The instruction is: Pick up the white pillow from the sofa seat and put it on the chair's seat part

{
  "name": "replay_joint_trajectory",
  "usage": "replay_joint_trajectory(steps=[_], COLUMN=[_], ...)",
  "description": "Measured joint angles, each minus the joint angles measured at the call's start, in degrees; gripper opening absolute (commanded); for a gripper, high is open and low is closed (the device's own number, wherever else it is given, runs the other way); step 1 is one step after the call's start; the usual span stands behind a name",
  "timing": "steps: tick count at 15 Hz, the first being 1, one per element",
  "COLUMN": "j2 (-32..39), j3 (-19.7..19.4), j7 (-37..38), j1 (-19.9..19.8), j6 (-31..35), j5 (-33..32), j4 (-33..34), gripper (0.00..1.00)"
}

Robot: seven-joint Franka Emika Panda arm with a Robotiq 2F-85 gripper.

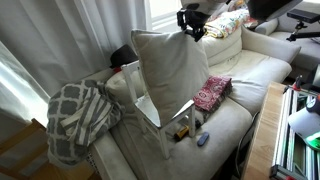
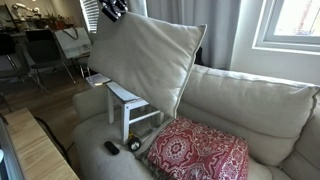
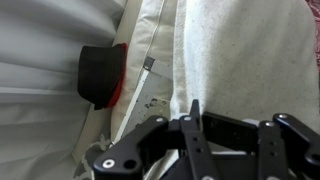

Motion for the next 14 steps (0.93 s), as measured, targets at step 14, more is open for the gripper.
replay_joint_trajectory(steps=[14], j2=[20.2], j3=[2.6], j7=[20.0], j1=[0.8], j6=[0.1], j5=[-22.3], j4=[19.6], gripper=[0.00])
